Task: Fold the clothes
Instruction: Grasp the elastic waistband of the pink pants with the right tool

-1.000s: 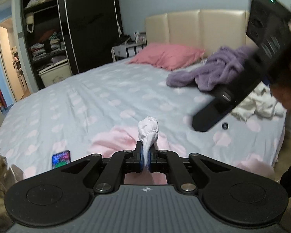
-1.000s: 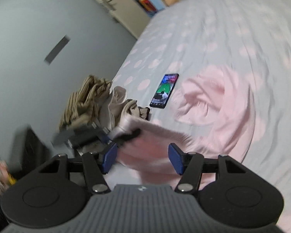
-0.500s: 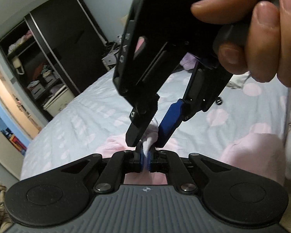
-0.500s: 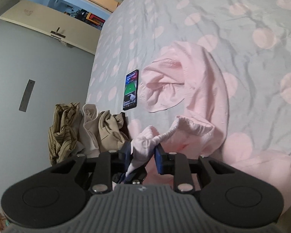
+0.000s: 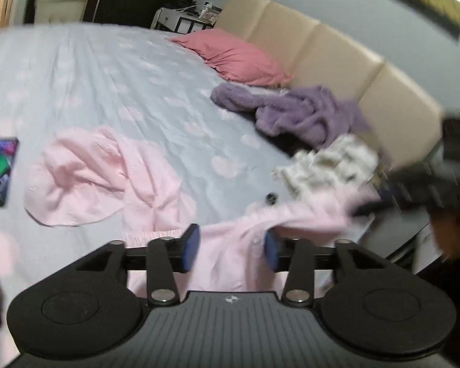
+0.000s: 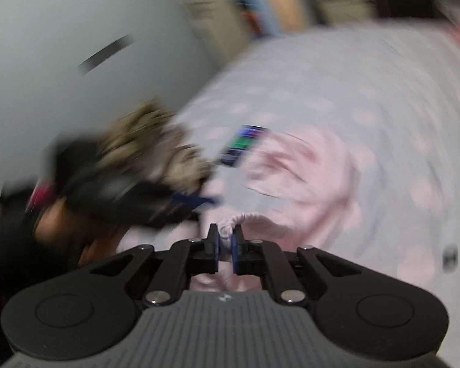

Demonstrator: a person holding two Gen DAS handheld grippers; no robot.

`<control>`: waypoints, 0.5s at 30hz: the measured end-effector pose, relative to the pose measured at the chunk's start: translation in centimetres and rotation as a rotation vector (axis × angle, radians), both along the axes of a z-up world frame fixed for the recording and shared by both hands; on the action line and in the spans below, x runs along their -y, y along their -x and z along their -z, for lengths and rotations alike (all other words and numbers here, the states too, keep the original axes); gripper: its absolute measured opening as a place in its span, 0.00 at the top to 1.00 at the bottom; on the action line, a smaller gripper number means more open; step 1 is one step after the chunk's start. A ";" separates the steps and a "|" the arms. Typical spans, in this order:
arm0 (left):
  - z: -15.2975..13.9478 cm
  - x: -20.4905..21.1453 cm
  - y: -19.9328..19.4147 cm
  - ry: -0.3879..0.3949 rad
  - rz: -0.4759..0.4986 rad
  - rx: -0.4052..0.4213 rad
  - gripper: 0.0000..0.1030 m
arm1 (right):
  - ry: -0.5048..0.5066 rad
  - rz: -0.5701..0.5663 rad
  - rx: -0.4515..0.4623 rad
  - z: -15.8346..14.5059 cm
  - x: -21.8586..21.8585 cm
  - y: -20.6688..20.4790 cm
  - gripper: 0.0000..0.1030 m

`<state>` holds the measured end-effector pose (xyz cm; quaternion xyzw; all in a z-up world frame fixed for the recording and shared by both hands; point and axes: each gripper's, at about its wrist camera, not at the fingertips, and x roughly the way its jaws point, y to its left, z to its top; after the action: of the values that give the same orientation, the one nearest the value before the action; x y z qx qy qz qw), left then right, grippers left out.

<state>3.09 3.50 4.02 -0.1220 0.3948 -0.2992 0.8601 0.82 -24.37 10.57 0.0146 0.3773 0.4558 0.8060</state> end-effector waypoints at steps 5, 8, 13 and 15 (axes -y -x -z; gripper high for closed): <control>-0.8 0.0 -1.0 0.039 0.120 -0.065 0.59 | 0.072 -0.107 0.051 0.2 -1.3 2.2 0.91; -1.8 -0.8 -0.9 0.051 0.189 -0.084 0.60 | 0.120 -0.071 0.056 0.7 -1.0 1.8 0.91; -4.3 -3.4 -1.0 0.101 0.142 -0.048 0.58 | 0.120 -0.181 0.110 0.2 -1.6 3.2 0.91; -5.2 -4.2 -1.4 0.125 0.120 -0.036 0.53 | 0.123 -0.280 0.125 0.3 -2.6 4.6 0.91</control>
<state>4.51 7.72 9.20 -0.1569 0.3973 -0.3721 0.8241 -3.83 -21.74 10.23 -0.1156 0.3520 0.5398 0.7558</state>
